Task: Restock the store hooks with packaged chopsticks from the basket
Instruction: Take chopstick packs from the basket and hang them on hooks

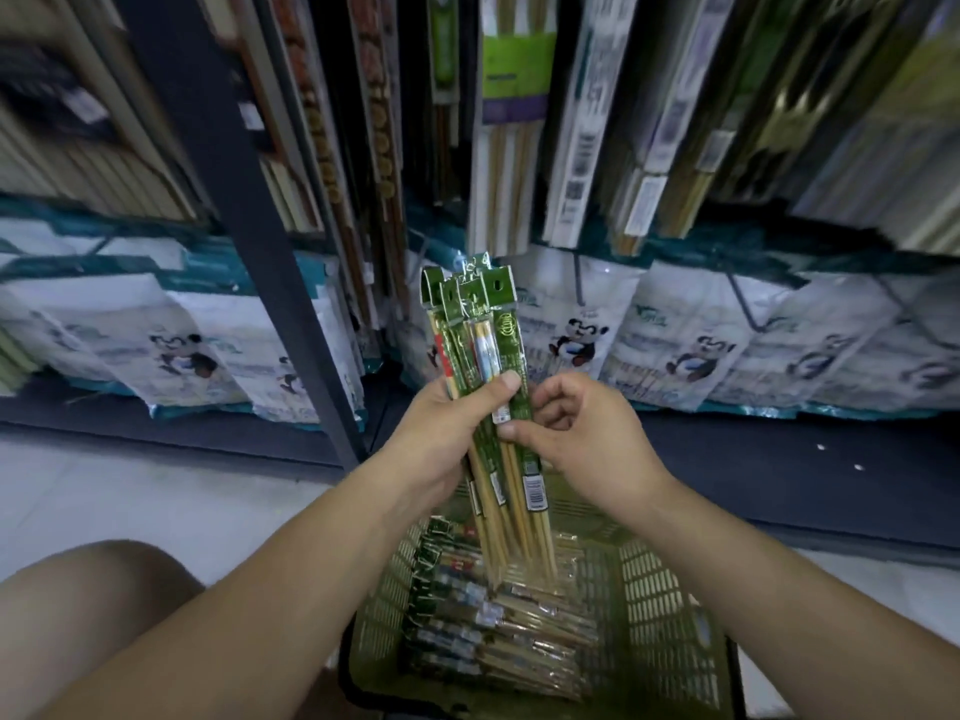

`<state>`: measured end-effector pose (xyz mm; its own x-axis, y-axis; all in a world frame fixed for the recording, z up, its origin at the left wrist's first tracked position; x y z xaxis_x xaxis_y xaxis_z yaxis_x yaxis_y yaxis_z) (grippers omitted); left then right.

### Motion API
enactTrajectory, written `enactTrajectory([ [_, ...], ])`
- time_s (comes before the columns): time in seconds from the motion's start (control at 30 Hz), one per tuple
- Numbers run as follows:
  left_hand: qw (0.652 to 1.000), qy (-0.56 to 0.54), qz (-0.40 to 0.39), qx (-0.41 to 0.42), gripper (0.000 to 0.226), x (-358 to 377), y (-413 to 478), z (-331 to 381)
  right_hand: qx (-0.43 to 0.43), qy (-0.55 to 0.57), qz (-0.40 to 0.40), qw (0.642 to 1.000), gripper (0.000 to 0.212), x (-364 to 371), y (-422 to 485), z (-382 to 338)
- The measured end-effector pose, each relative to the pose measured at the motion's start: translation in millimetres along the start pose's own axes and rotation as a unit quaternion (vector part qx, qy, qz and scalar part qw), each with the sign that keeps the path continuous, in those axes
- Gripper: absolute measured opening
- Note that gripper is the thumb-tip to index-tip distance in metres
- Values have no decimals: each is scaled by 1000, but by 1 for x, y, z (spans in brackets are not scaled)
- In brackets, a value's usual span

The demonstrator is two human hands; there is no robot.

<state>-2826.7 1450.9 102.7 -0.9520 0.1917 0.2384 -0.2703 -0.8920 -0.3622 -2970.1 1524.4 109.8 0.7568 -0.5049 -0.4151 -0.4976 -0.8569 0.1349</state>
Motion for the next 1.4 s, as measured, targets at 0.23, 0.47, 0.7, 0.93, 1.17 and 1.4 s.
enactTrajectory([
  [0.23, 985, 72, -61, 147, 11, 26, -20, 61, -68, 78, 92, 990, 8, -59, 26, -76],
  [0.47, 943, 125, -100, 291, 9, 73, -24, 147, -170, 98, 165, 967, 16, -106, 65, -166],
  [0.7, 937, 132, -85, 312, 53, 90, -18, 187, -168, 156, 193, 954, 27, -139, 90, -196],
  [0.93, 953, 120, -50, 274, 68, 84, -12, 185, -140, 193, 242, 941, 28, -158, 110, -203],
  [1.17, 953, 124, -52, 273, 69, 91, -11, 185, -134, 181, 316, 922, 27, -176, 128, -210],
  [1.4, 952, 127, -60, 272, 37, 102, -13, 182, -98, 169, 352, 915, 30, -181, 137, -203],
])
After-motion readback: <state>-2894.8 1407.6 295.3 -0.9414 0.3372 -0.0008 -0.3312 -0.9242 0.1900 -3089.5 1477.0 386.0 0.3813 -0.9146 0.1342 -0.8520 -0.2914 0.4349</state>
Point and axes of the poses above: each hand's wrist, its own y-axis towards the middle knuckle, its own x-axis out of the palm, z = x × y, the point moved 1 cm from there along y, towards the middle knuckle, and after that the axes turned 14 degrees about z, right-handed, at the moved point
